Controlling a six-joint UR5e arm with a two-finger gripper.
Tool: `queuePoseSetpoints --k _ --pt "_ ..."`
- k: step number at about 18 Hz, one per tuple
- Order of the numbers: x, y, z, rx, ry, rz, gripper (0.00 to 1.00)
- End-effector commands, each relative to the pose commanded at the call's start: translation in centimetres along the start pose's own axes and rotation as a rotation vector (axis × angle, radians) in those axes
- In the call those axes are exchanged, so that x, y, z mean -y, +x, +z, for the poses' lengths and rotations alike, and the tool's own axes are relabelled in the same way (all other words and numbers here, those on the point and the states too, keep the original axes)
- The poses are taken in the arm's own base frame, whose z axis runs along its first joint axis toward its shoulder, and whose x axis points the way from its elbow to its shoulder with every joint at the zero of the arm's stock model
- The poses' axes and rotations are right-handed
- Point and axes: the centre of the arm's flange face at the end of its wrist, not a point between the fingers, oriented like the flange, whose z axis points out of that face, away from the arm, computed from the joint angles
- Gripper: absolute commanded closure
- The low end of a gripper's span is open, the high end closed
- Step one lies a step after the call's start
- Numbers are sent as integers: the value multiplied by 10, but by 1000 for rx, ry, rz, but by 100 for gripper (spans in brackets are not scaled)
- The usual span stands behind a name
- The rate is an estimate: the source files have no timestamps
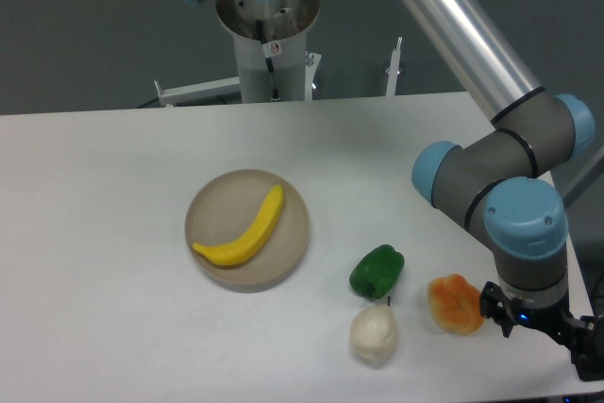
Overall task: Pick up the banana from the plate
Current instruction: 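Raise the open gripper from beside the orange pepper, then move the gripper over the yellow banana on the plate and lower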
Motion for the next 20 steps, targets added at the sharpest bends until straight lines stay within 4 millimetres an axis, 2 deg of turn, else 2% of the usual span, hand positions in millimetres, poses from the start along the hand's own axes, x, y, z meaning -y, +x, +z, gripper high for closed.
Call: queuePoseSetpoints --k 6,11,17,20 --pt "-1 4 -5 -7 2 4 0" --pt "-9 18 -46 -18 5 5 0" --pt "1 58 -104 -171 -45 -10 0" --pt "1 85 -120 -296 -58 -47 0"
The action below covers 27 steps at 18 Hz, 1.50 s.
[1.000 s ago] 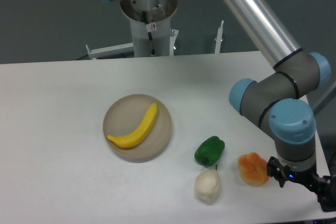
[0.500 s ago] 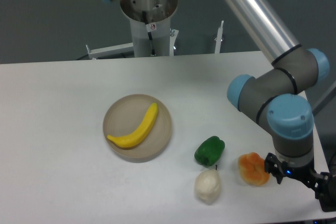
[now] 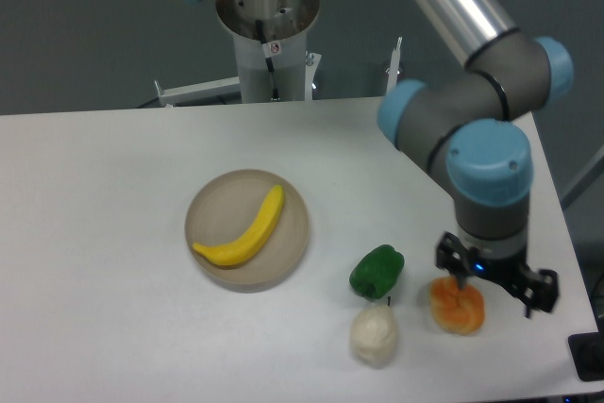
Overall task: Pick up the banana from the plate
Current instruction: 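Move the gripper over the yellow banana on the plate and lower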
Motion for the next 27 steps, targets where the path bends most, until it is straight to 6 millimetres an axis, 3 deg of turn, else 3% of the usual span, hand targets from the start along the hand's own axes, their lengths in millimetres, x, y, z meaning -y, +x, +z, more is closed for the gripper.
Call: queuePoseSetpoints --k 5,8,13,18,27 --pt "-20 52 5 -155 -10 -46 0" --pt "-26 83 18 -239 26 -64 0" --pt "-21 142 47 -247 31 -74 0" --pt "-19 206 93 -200 63 -68 0" --pt "-4 262 110 -193 59 -99 0"
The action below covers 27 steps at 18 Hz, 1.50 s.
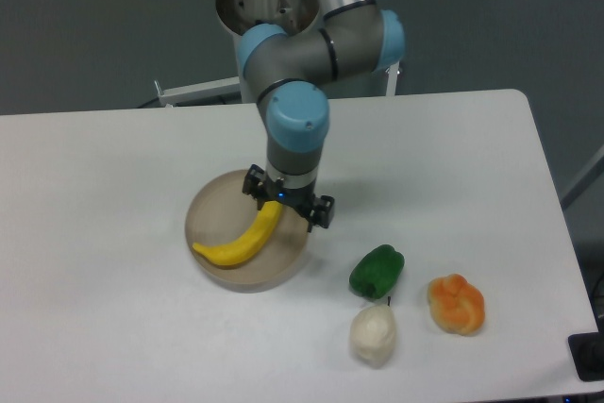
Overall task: Pick up the banana from the plate
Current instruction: 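Move the gripper over the yellow banana on the plate and lower, then close the gripper around the banana's middle, then lift the banana off the plate and carry it toward the green pepper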
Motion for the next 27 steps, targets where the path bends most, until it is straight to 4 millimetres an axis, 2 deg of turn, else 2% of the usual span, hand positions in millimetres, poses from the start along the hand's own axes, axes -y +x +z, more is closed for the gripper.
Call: queuePoseSetpoints --k 4,10,16,24,27 --pt "11 11 17 8 -11 32 0" --pt "11 17 37 35 -42 78 0" --pt "12 24 47 32 -44 92 0" --pt "10 27 49 26 -49 90 56" --pt "10 26 49 26 -47 93 66"
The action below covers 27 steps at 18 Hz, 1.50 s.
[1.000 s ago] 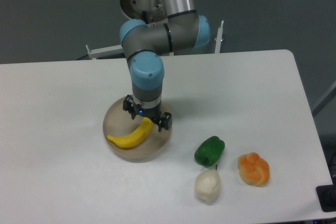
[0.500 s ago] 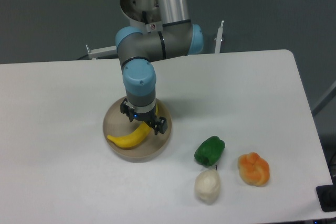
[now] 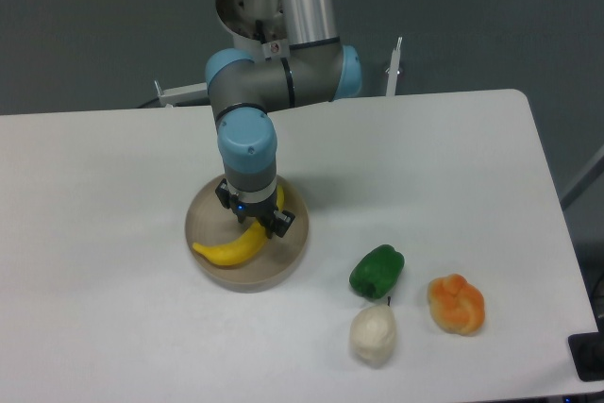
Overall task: Pick up the banana from the plate
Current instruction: 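Lift the banana off the plate and carry it toward the green pepper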
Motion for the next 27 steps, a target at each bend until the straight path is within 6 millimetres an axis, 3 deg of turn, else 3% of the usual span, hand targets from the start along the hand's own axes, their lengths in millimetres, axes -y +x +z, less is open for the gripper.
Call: queuePoseSetpoints --k 6,8,10,17,23,27 --pt "1 -4 -5 8 9 -3 69" --pt "0 -13 -15 22 21 -13 71" --pt "-3 -25 -38 51 49 14 72" --pt "-47 -110 -112 149 106 15 72" --pt "-94 -184 -159 197 98 68 72" --pt "-108 -219 -184 223 89 136 72"
